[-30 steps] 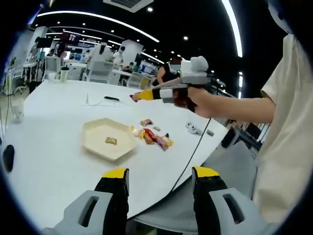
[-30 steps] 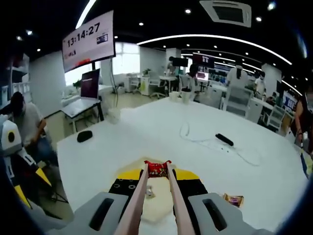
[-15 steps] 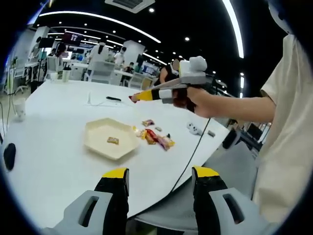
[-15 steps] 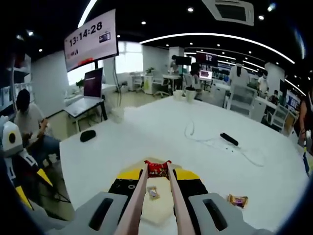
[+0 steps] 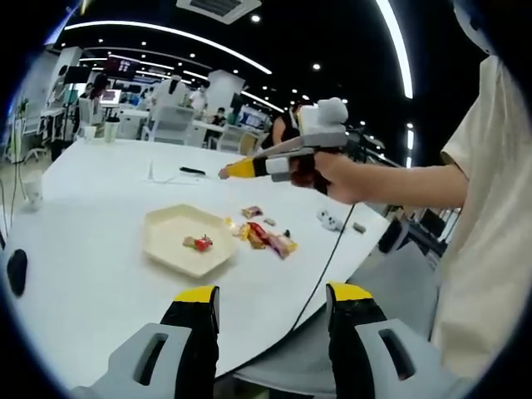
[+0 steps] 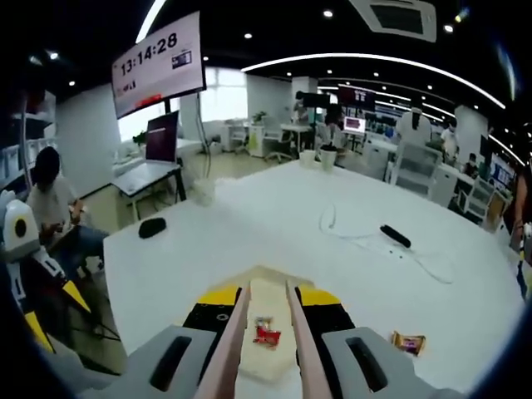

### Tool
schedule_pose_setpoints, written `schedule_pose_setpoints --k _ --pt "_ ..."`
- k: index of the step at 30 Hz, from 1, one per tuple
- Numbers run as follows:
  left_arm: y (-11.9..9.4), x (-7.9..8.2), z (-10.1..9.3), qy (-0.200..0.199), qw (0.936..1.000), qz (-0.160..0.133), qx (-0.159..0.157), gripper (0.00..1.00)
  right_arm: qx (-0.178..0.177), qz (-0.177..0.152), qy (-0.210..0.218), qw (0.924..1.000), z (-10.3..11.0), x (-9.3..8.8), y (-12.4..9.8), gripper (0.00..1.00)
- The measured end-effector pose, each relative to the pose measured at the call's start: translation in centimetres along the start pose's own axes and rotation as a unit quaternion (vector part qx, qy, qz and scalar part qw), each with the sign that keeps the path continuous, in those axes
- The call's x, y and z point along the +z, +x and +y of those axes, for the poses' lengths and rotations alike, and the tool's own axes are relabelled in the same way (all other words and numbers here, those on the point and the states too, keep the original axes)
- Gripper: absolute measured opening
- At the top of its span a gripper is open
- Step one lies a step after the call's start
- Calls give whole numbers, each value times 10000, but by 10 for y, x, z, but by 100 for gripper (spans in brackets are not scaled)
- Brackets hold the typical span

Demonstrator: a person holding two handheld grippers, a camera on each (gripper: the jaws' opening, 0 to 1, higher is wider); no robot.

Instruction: Place the target food into the container with the food tongs after gripping and lifting it, then release it inside without dropping or visibly crushing the food.

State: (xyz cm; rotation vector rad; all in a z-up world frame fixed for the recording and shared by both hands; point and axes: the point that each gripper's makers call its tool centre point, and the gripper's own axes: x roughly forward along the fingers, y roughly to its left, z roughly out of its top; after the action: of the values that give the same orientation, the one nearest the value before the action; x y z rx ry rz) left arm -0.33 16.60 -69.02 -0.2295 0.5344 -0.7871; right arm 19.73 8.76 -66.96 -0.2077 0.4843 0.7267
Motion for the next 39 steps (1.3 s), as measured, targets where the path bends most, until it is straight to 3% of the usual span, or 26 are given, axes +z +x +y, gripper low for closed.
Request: schedule_pose_setpoints --k 19,26,39 --pt "5 -2 -8 67 9999 67 -116 51 -835 3 668 9943 -73 -30 -48 25" --pt "8 -3 -12 96 9997 121 -184 51 -1149 -141 1124 9869 -100 -40 -71 26" --pt "19 -6 -22 151 9989 263 -356 51 -1748 -113 1603 9714 -146 -77 -115 26"
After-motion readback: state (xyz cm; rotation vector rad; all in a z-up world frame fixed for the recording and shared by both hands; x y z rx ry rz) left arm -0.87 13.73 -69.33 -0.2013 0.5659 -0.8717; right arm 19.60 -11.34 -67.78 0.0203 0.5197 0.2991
